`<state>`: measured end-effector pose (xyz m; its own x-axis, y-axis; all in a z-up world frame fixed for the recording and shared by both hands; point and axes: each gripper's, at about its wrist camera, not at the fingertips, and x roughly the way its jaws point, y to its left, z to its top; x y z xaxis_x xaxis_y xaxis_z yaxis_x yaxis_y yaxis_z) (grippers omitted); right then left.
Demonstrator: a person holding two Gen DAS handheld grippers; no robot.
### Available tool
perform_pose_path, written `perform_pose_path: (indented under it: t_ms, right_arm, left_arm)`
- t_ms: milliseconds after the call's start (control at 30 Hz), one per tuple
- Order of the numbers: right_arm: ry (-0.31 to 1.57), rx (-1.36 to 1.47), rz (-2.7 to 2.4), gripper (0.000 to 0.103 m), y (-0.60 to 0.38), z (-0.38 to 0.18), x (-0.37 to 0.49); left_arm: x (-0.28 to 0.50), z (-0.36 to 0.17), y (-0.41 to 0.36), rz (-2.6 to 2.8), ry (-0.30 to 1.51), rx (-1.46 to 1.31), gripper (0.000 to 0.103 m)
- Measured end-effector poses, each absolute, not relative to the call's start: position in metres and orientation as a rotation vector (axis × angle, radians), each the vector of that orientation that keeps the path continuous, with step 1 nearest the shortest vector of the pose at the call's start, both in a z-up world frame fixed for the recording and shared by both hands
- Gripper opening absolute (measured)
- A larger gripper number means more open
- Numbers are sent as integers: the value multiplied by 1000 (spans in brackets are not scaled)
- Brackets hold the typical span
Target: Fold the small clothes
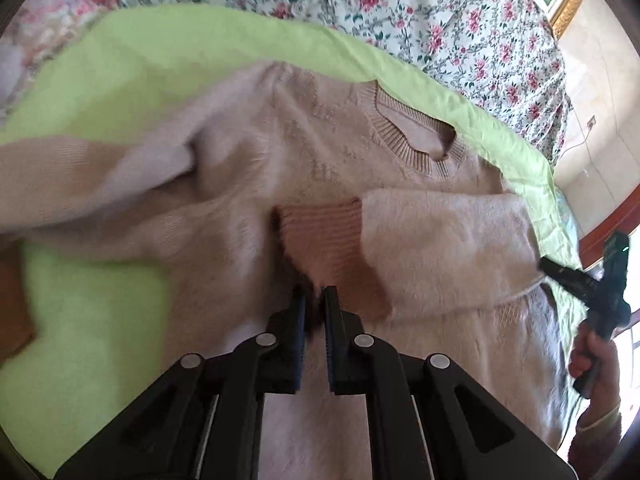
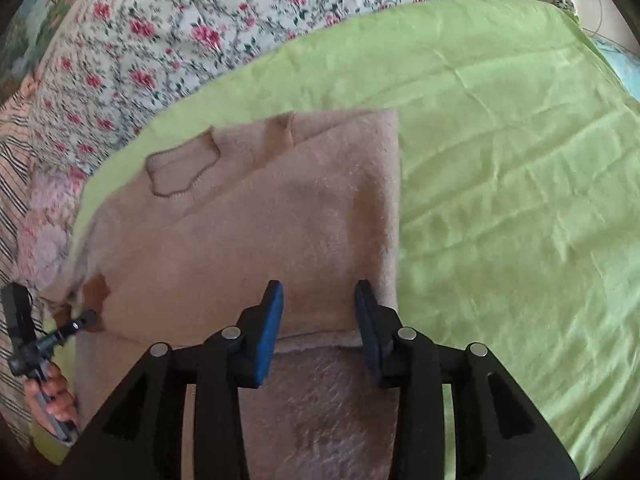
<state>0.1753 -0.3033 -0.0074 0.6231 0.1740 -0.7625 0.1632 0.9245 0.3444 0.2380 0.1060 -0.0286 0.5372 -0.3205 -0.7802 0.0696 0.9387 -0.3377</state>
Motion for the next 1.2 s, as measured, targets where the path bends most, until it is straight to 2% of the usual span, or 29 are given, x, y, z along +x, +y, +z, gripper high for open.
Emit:
perform_pose_path:
  t_ms: [33, 100, 167, 233, 300, 367, 533, 600, 633, 733, 800, 1000, 1200]
  right_arm:
    - [889, 406, 29, 47, -295, -2, 169]
    - [877, 404, 71, 54, -280, 6, 161]
    - [888, 415, 131, 55, -264, 6, 150]
    - [903, 431, 171, 55, -251, 3, 144]
    - [919, 430, 200, 55, -238, 0, 134]
    - [931, 432, 219, 55, -227, -2, 134]
    - [964, 412, 259, 55, -198, -6, 134]
    - [971, 410, 270, 55, -191, -5, 136]
    - [974, 409, 274, 55, -188, -5, 136]
    - [977, 401, 282, 55, -181, -4, 138]
    - [967, 398, 294, 55, -179, 0, 136]
    - [917, 414, 309, 55, -185, 11, 127]
    - [849, 463, 271, 55, -213, 21, 108]
  left_arm:
    - [229, -25, 112, -217, 972, -283, 8]
    - [208, -16, 129, -187, 949, -300, 17]
    - [187, -10, 151, -116, 932, -311, 46]
    - [166, -6, 180, -34, 912, -344, 55]
    - [154, -6, 208, 32, 906, -384, 56]
    - [146, -9, 240, 106, 906, -442, 68]
    - [154, -32, 303, 148, 911, -653, 72]
    - [167, -41, 316, 125, 912, -708, 72]
    - [173, -44, 319, 115, 906, -709, 68]
    - [188, -46, 318, 103, 913, -672, 9]
    - [187, -38, 311, 90, 888, -665, 8]
    - [168, 37, 253, -86, 719, -624, 7]
    - [189, 104, 131, -409, 624, -563, 7]
